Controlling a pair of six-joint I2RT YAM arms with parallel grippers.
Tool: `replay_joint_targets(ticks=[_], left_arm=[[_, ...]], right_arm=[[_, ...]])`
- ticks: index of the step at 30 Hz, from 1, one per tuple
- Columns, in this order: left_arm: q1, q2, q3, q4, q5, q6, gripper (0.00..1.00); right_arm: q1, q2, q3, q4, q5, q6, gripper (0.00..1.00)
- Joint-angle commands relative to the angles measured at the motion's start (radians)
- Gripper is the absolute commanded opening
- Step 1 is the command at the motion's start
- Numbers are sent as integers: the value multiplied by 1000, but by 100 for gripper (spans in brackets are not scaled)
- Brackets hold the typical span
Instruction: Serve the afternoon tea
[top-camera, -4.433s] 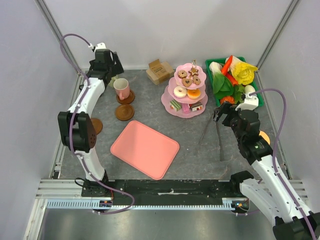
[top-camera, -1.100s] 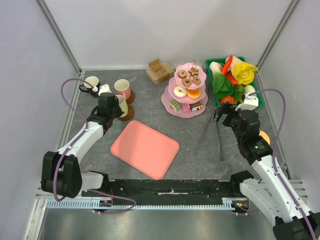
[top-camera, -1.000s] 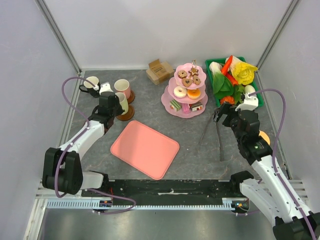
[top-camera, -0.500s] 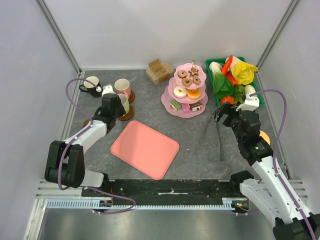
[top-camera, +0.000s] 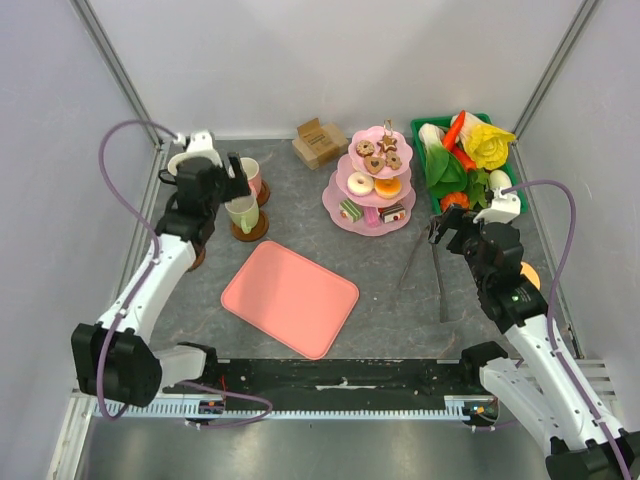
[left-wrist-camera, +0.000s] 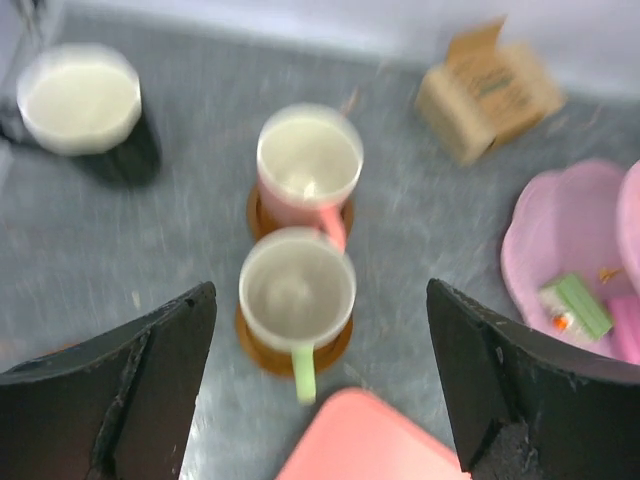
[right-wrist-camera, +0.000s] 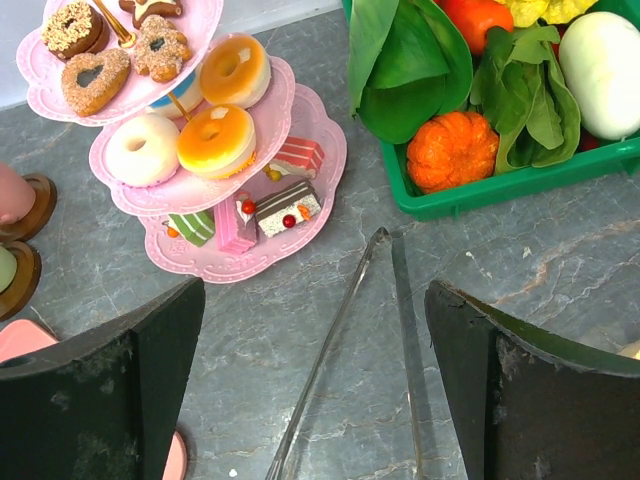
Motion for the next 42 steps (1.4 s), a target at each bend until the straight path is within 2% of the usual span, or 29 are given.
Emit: replay_joint_targets(ticks=[1, 2, 4, 6, 10, 14, 21, 27, 33, 35, 39, 42], left_arm=[[56, 68, 308, -140, 137, 279, 92], [94, 92, 368, -176, 199, 330, 92], [190, 140, 457, -247, 469, 426, 92], [270, 195, 531, -330, 564, 509, 95], [352, 296, 617, -413, 501, 626, 95], [436, 376, 641, -393, 653, 662, 95], [496, 617, 876, -542, 713, 735, 95], [519, 724, 947, -571, 669, 783, 95], [522, 752, 933, -476, 561, 761, 95], [522, 772, 945, -471, 569, 784, 99], [527, 839, 1028, -528, 638, 803, 100], [528, 901, 1076, -531, 624, 781, 99]], right_arm=[[-2, -15, 1, 23, 10, -11, 98], [-2, -13, 1, 25, 7, -9, 98], [-2, -7, -1, 28, 4, -9, 98], [-2, 6, 2, 26, 4, -14, 98], [0, 34, 5, 23, 23, -20, 98], [-3, 74, 8, 22, 36, -25, 98], [-2, 117, 19, 15, 90, -35, 98], [-2, 160, 24, 17, 121, -45, 98], [-2, 195, 27, 19, 136, -49, 98], [-2, 194, 27, 12, 136, -51, 98], [-2, 192, 24, 9, 159, -52, 98], [-2, 197, 25, 5, 174, -54, 98]])
